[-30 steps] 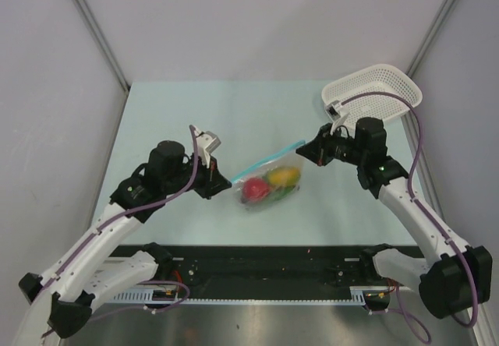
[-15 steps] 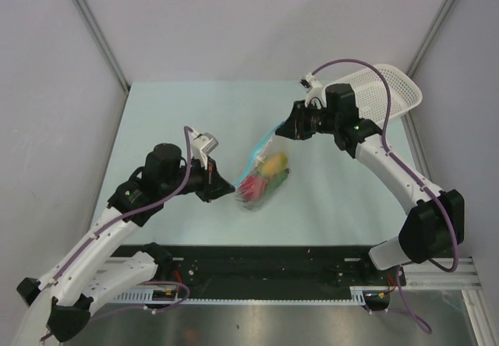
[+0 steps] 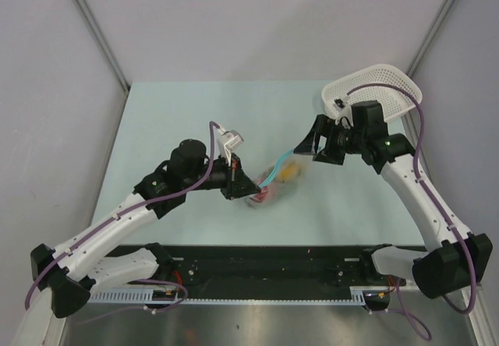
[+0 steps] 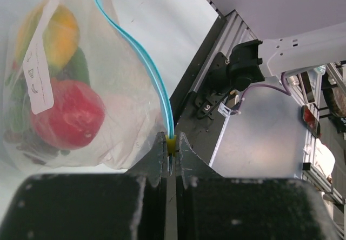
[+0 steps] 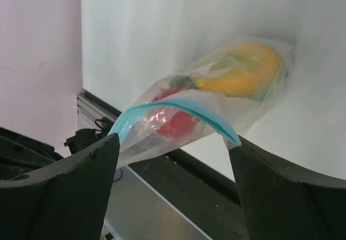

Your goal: Open the zip-top bag and remove the fake food

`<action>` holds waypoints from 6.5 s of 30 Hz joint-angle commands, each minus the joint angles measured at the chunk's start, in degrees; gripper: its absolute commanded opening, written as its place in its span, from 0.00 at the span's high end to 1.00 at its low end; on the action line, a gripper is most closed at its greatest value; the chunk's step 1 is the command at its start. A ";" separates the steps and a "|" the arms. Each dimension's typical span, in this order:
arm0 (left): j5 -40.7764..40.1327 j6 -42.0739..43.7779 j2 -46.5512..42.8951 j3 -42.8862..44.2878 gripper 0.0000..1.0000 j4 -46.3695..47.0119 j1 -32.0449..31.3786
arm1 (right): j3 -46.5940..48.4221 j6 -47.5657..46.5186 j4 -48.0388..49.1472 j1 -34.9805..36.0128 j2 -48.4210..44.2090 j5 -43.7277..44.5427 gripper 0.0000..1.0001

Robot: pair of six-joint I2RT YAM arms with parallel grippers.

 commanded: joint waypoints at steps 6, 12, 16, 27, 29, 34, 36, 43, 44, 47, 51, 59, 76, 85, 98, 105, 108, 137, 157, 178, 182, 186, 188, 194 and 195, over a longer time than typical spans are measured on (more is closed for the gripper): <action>0.13 2.24 -0.13 1.16 1.00 0.32 -1.49 | -7.75 1.03 4.81 0.32 -4.55 0.64 0.05; -7.87 7.16 -0.04 2.13 1.00 -5.13 -5.53 | -9.41 6.80 2.43 -1.79 -5.08 3.82 0.00; -11.47 6.99 0.39 2.22 1.00 -4.70 -7.29 | -10.12 13.75 5.07 -0.39 -7.28 3.02 0.03; -13.15 6.90 2.68 2.92 1.00 -4.08 -8.96 | -8.72 20.45 6.04 5.06 -8.95 6.45 0.18; -13.50 6.90 2.94 3.18 1.00 -4.08 -8.96 | -8.80 20.45 6.39 5.86 -8.34 6.54 0.20; -13.24 6.90 3.21 3.45 1.00 -3.55 -8.96 | -8.54 20.10 6.65 7.88 -6.76 7.32 0.25; -12.89 6.99 3.47 3.54 1.00 -3.64 -8.96 | -8.63 19.40 7.27 8.49 -6.14 7.85 0.29; -11.66 6.99 3.12 3.18 1.00 -3.29 -9.05 | -6.88 17.03 9.04 12.00 -1.92 9.69 0.32; -11.22 6.99 3.21 3.18 1.00 -3.20 -9.05 | -6.52 16.68 8.68 12.71 -1.48 9.87 0.37; -10.25 4.81 3.38 4.41 0.76 -2.94 -8.88 | -6.08 15.54 7.01 12.89 -1.13 10.66 0.71; -10.77 0.76 7.59 11.51 0.43 -6.26 -6.52 | -4.41 12.37 4.20 12.89 -2.09 11.90 1.00; -15.69 0.92 24.37 28.39 0.38 -15.32 -3.34 | -5.03 10.70 5.34 12.98 -3.76 9.26 1.00; -21.76 11.21 34.51 44.14 1.00 -32.55 3.69 | -4.07 -1.41 -0.89 5.59 0.00 5.92 1.00; -17.29 7.97 27.12 38.26 1.00 -33.19 7.20 | 3.67 -6.26 -1.07 10.87 9.33 6.00 0.79; -6.38 -5.05 29.05 30.70 1.00 -14.98 7.65 | 16.42 -6.01 -10.25 17.63 5.47 19.98 0.50; -8.66 -5.23 27.38 30.69 1.00 -14.45 7.65 | 13.09 -0.38 2.25 19.48 9.93 12.87 0.67; -9.63 -5.57 26.77 30.43 1.00 -14.19 7.65 | 8.87 1.12 6.65 20.18 13.01 11.28 0.69; -12.18 -6.81 24.48 21.20 1.00 -10.32 7.12 | -12.32 -3.54 20.19 27.13 23.13 17.96 0.18; -14.73 -5.58 22.90 18.57 1.00 -10.85 7.12 | 5.60 -3.28 9.12 16.96 3.01 19.81 0.81; -5.77 2.77 23.51 19.26 1.00 -12.77 6.77 | 27.21 -9.25 21.77 -21.21 41.82 28.16 0.76; -6.38 5.23 24.39 20.58 1.00 -15.68 6.77 | 32.23 -10.57 18.79 -22.18 47.63 27.72 0.72; -5.85 4.53 24.57 20.24 1.00 -15.33 6.77 | 32.07 -10.75 16.94 -22.09 48.71 27.63 0.50; -5.77 3.75 24.74 20.32 1.00 -14.98 6.77 | 32.41 -11.36 15.72 -21.92 49.23 27.63 0.34; -4.80 1.64 24.75 20.41 1.00 -13.22 6.77 | 35.67 -10.93 6.41 -20.87 47.66 28.95 0.16; -4.97 1.54 24.66 20.41 1.00 -12.96 6.77 | 34.97 -11.01 5.78 -20.34 45.39 30.52 0.14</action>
